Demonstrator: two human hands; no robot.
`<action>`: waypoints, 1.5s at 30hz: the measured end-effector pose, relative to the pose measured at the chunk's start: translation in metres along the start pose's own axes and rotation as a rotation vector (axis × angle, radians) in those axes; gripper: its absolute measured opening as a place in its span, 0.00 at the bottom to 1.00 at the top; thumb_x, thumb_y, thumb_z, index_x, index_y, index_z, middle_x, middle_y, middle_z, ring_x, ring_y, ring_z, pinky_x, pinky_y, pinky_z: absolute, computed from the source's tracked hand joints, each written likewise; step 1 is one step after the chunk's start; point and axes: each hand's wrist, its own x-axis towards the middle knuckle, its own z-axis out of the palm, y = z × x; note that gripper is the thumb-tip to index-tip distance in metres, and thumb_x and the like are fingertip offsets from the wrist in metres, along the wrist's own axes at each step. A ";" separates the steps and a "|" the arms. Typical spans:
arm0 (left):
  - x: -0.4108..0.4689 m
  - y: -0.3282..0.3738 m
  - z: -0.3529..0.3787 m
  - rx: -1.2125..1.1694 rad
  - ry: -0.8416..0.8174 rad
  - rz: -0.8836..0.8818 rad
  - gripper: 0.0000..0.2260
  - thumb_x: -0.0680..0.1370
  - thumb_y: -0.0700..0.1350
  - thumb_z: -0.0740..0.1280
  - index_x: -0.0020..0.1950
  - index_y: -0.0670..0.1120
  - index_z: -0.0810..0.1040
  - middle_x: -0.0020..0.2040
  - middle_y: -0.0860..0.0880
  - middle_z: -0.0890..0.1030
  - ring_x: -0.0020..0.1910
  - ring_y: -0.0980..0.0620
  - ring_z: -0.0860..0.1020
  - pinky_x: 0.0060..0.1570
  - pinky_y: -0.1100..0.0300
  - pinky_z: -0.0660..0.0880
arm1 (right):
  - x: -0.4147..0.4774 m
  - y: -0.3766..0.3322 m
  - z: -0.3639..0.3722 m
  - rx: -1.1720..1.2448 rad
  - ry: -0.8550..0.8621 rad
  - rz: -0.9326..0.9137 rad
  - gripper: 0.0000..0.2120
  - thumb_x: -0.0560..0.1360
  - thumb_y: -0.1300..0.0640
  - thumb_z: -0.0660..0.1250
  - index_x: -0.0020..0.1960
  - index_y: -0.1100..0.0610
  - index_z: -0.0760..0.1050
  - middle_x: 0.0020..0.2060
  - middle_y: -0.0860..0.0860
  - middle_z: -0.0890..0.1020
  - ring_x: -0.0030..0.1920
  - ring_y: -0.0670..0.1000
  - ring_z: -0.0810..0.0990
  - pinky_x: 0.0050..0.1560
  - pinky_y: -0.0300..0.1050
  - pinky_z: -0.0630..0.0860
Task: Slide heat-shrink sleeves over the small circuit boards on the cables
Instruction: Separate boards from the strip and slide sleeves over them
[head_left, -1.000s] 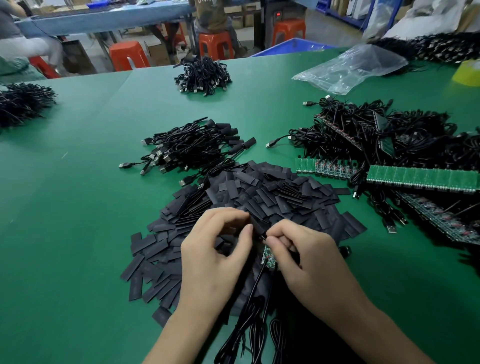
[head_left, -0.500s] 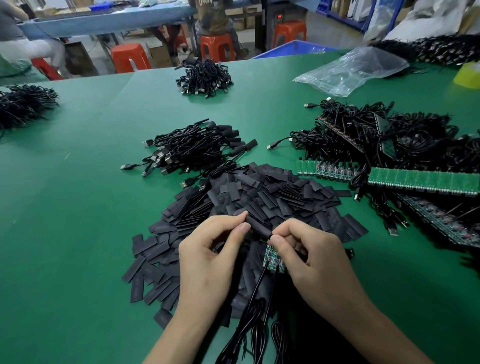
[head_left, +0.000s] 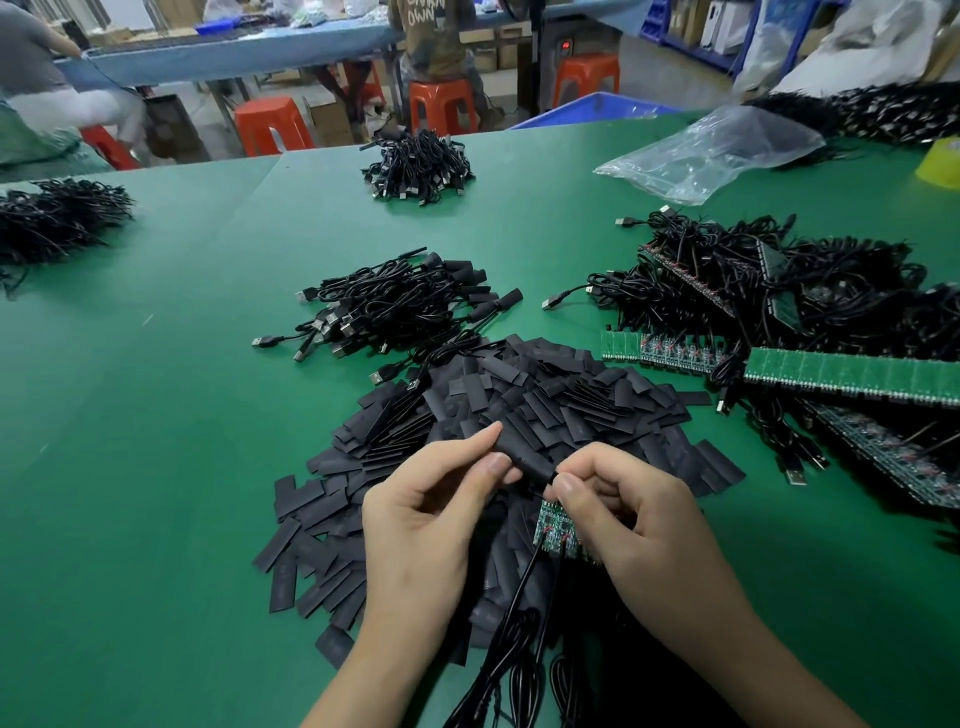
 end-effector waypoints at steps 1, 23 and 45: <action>0.000 0.000 0.000 0.003 -0.018 0.023 0.11 0.74 0.41 0.74 0.54 0.52 0.88 0.45 0.45 0.87 0.45 0.48 0.87 0.49 0.63 0.81 | 0.000 0.000 -0.001 0.035 -0.016 0.018 0.09 0.79 0.49 0.65 0.43 0.50 0.79 0.29 0.48 0.75 0.29 0.46 0.71 0.33 0.51 0.70; -0.019 0.012 0.028 0.326 -0.423 0.105 0.16 0.74 0.52 0.76 0.61 0.61 0.81 0.45 0.56 0.86 0.46 0.60 0.83 0.54 0.65 0.76 | 0.011 -0.016 -0.016 1.011 0.129 0.097 0.10 0.75 0.54 0.64 0.42 0.49 0.84 0.36 0.51 0.84 0.41 0.49 0.87 0.38 0.46 0.85; 0.170 0.040 -0.029 1.220 0.028 0.403 0.09 0.81 0.49 0.70 0.59 0.51 0.85 0.47 0.48 0.82 0.44 0.44 0.80 0.44 0.50 0.78 | 0.021 0.019 -0.019 0.549 0.300 0.185 0.17 0.73 0.45 0.66 0.52 0.58 0.80 0.41 0.53 0.85 0.41 0.48 0.82 0.40 0.42 0.81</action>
